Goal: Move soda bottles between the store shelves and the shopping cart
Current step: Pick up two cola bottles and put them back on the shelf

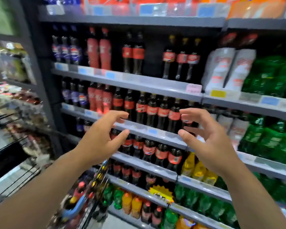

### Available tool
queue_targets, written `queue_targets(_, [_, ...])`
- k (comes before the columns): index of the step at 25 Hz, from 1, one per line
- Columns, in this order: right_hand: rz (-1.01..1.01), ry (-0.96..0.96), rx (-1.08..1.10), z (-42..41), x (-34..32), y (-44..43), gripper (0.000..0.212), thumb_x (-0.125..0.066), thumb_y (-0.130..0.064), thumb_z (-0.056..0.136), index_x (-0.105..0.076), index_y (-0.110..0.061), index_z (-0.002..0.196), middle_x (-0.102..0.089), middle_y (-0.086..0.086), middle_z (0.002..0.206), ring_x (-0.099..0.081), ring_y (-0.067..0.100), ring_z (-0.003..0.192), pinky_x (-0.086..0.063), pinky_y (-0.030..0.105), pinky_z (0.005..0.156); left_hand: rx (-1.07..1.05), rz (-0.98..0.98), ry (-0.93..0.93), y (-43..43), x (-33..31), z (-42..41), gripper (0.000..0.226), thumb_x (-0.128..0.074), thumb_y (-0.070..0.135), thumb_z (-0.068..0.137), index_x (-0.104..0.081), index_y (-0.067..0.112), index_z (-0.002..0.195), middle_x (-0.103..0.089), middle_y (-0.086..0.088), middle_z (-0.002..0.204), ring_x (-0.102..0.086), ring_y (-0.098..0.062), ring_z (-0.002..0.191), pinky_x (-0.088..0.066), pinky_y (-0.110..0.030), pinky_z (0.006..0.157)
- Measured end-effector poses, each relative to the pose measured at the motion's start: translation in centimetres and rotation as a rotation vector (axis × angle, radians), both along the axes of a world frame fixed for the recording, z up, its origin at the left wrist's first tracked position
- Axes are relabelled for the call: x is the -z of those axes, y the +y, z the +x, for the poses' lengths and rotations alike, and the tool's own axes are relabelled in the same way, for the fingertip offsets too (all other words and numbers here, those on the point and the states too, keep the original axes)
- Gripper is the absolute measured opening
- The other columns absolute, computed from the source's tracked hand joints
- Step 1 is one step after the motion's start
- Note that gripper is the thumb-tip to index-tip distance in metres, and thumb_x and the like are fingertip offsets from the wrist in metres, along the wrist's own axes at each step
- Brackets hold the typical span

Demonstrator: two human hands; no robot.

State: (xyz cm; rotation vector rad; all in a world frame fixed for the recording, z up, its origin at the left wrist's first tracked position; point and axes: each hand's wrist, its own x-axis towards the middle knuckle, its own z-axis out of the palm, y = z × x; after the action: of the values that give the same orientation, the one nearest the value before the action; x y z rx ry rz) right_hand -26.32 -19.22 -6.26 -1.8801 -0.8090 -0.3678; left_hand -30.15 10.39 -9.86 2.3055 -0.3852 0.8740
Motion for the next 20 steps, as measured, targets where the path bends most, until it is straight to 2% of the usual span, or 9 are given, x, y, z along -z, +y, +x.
queue_targets(5, [0.012, 0.086, -0.163, -0.7, 4.5, 8.6, 0.033, -0.065, -0.047, 0.092, -0.059, -0.044, 0.124, -0.059, -0.021, 0.131, -0.059, 0.01, 0.125, -0.055, 0.043, 0.095, -0.238, -0.127, 0.12, 9.2, 5.7, -6.3, 0.039, -0.061, 0.032, 0.09, -0.055, 0.025, 0.128, -0.062, 0.015, 0.119, -0.061, -0.005, 0.111, -0.053, -0.031, 0.093])
queue_targets(7, [0.053, 0.114, -0.228, -0.6, 7.0, 12.4, 0.028, -0.066, -0.039, 0.095, -0.06, -0.039, 0.122, -0.06, -0.017, 0.13, -0.058, 0.009, 0.126, -0.055, 0.037, 0.095, -0.323, -0.173, 0.166, 12.1, 8.2, -8.2, 0.038, -0.064, 0.026, 0.09, -0.056, 0.021, 0.127, -0.063, 0.011, 0.118, -0.063, -0.006, 0.107, -0.054, -0.034, 0.092])
queue_targets(10, [0.091, 0.203, -0.302, -0.1, 11.4, 18.8, 0.027, -0.065, -0.026, 0.093, -0.061, -0.031, 0.119, -0.063, -0.009, 0.127, -0.057, 0.01, 0.125, -0.051, 0.022, 0.096, -0.437, -0.183, 0.281, 16.5, 11.8, -10.3, 0.037, -0.068, 0.017, 0.093, -0.056, 0.019, 0.128, -0.063, 0.011, 0.117, -0.062, -0.002, 0.107, -0.053, -0.03, 0.091])
queue_targets(13, [0.135, 0.292, -0.356, 0.8, 16.1, 23.9, 0.03, -0.062, -0.016, 0.089, -0.061, -0.031, 0.115, -0.063, -0.001, 0.124, -0.06, 0.011, 0.12, -0.051, 0.019, 0.093, -0.507, -0.184, 0.386, 20.5, 14.9, -10.8, 0.038, -0.068, 0.018, 0.093, -0.055, 0.02, 0.129, -0.063, 0.012, 0.117, -0.06, 0.004, 0.107, -0.053, -0.027, 0.091])
queue_targets(16, [0.247, 0.346, -0.332, 2.0, 22.4, 28.6, 0.033, -0.062, -0.014, 0.088, -0.063, -0.038, 0.111, -0.065, 0.001, 0.12, -0.062, 0.017, 0.117, -0.052, 0.022, 0.092, -0.533, -0.152, 0.484, 25.2, 18.9, -9.4, 0.038, -0.065, 0.022, 0.096, -0.053, 0.022, 0.132, -0.061, 0.013, 0.119, -0.057, 0.006, 0.108, -0.051, -0.03, 0.093])
queue_targets(20, [0.338, 0.432, -0.25, 2.4, 30.8, 34.8, 0.03, -0.062, -0.022, 0.089, -0.06, -0.04, 0.113, -0.061, 0.009, 0.119, -0.06, 0.028, 0.117, -0.052, 0.037, 0.095, -0.548, -0.173, 0.667, 31.0, 25.5, -6.7, 0.043, -0.061, 0.029, 0.097, -0.047, 0.027, 0.137, -0.053, 0.024, 0.117, -0.051, 0.012, 0.108, -0.048, -0.028, 0.09])
